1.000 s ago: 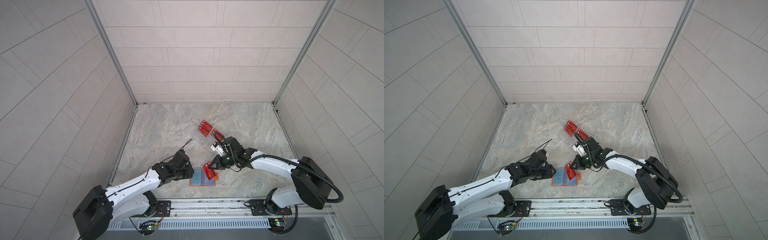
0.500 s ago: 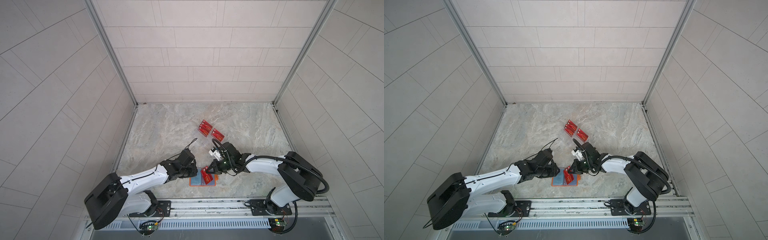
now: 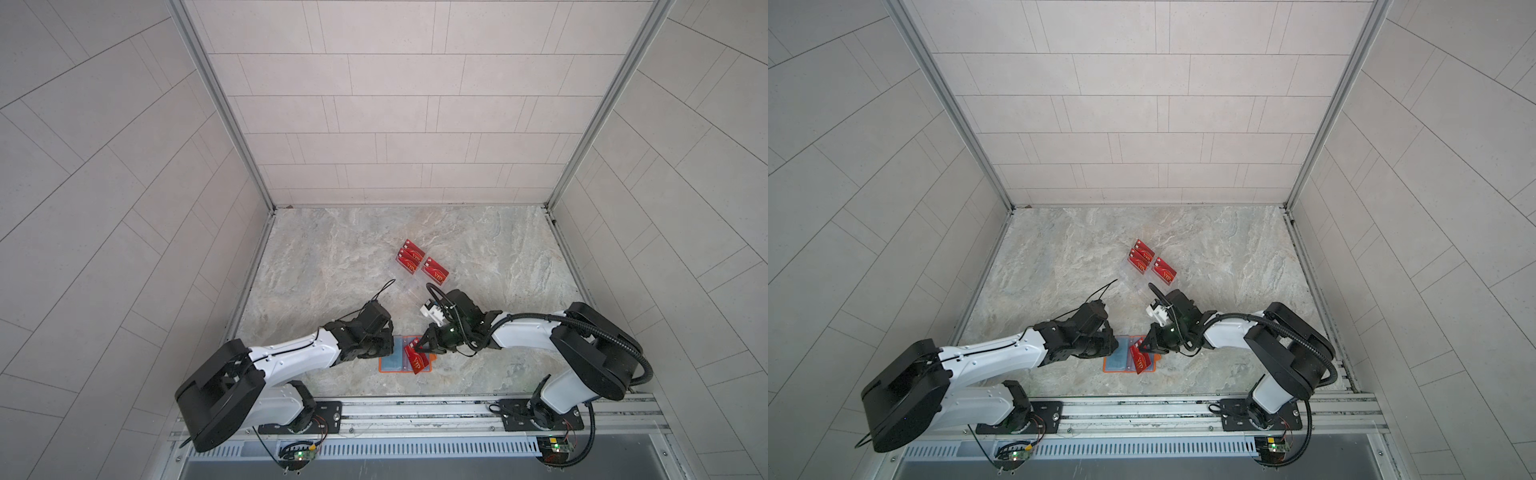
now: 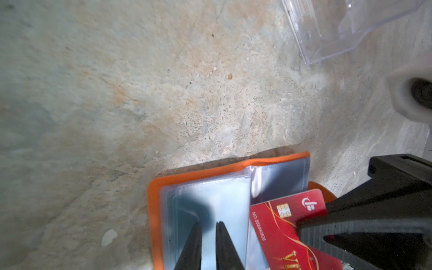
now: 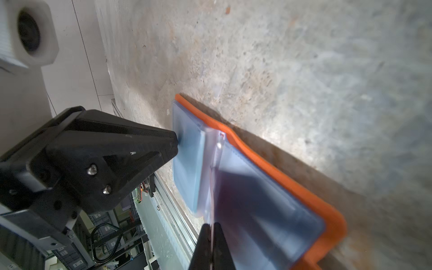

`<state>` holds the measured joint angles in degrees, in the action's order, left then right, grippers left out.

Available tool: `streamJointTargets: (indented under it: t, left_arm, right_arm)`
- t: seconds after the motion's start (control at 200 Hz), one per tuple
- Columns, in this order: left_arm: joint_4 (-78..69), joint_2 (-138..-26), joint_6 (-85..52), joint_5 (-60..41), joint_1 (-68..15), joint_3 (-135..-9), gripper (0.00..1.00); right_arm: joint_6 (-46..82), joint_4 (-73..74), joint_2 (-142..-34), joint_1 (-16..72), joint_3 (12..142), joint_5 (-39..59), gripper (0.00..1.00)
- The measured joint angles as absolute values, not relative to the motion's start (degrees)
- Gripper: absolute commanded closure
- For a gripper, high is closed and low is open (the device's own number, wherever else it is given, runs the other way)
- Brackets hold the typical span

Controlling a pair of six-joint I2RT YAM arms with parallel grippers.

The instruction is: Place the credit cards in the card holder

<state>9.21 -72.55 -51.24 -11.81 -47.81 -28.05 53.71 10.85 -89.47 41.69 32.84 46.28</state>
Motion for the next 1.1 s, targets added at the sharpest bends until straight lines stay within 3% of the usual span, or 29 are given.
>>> streamJointTargets:
  t: [1.101]
  left_arm:
    - [8.1,-72.3,-51.6,-11.6,-47.8,-27.1,0.82]
  right_arm:
    - [53.7,10.5,-89.7,44.0,33.4,46.7,1.00]
